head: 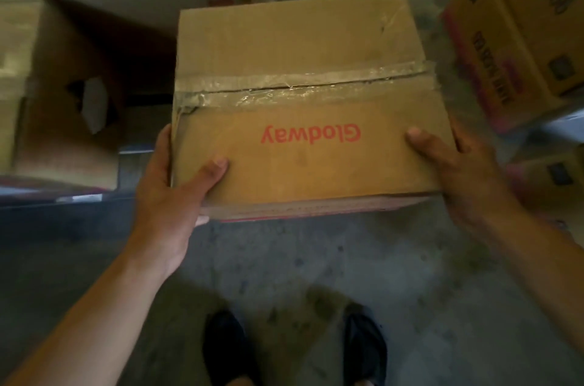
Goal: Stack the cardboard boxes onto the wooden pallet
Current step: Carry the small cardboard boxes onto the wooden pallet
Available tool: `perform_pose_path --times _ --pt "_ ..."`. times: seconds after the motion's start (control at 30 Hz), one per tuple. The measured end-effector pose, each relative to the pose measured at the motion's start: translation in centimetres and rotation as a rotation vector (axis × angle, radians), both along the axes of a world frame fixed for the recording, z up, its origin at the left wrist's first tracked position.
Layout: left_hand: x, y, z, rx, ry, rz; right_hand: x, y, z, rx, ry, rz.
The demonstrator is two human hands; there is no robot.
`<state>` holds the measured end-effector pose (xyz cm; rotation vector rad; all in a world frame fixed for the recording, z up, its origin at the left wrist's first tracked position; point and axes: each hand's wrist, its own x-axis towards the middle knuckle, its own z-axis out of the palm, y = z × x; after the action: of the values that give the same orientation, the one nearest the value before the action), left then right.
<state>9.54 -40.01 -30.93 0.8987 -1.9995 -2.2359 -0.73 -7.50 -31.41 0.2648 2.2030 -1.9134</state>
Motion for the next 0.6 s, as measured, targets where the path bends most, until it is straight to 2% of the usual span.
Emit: perform_pose_path --times 0.37,0.6 --pt "4.6 -15.8 -0.8 -0.035 -0.004 0.138 1.4 -17.5 -2.7 -0.01 -0.019 0.095" --pt "2.3 -20.7 -4.5 -0.064 0.078 0.109 0.5 -22.8 -5.7 0.024 -0.067 0.059"
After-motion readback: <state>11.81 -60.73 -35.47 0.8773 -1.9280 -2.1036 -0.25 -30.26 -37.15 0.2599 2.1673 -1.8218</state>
